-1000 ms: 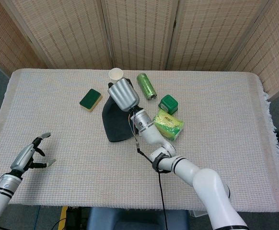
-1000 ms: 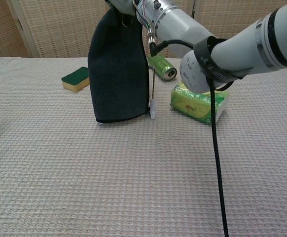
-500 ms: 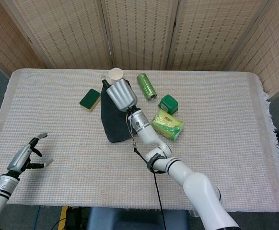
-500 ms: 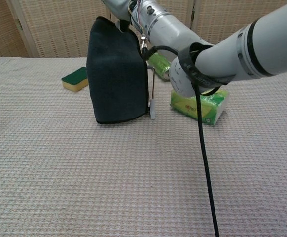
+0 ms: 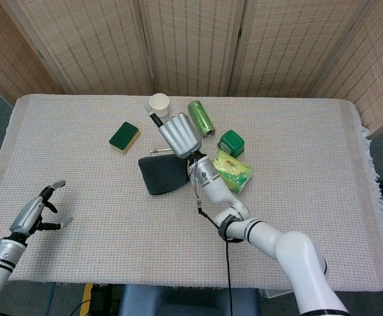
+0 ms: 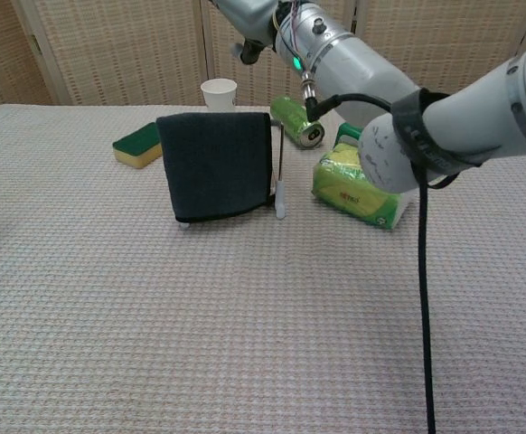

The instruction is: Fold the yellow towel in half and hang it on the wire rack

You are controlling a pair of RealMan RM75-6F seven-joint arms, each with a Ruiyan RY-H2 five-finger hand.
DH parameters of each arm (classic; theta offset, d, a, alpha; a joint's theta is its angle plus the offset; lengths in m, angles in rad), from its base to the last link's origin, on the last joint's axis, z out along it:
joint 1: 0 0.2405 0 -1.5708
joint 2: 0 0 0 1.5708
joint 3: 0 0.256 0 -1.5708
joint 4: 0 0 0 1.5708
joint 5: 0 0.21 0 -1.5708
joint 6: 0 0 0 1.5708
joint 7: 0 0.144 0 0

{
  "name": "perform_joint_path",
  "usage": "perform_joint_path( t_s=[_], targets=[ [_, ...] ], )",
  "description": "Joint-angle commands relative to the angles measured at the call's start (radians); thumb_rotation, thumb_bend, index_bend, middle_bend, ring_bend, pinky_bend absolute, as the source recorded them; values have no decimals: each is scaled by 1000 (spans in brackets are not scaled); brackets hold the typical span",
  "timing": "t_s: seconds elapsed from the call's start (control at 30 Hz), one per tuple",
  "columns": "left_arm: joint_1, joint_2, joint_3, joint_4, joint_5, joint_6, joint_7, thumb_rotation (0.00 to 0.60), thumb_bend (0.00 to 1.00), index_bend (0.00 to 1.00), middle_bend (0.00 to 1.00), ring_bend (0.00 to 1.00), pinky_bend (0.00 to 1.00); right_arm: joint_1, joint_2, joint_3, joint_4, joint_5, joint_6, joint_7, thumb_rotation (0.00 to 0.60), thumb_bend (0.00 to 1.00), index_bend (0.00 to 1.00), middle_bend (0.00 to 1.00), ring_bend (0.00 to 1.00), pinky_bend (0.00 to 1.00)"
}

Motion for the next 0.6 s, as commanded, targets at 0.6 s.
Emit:
perform_joint_path(
  t_s=[0.6],
  targets=[
    [31,-7,-47,-71,-41,173,376,600,282,57,127,70,423,-586,711,-249,-985,-16,241,10,600,435,53,779,872,988]
  ],
)
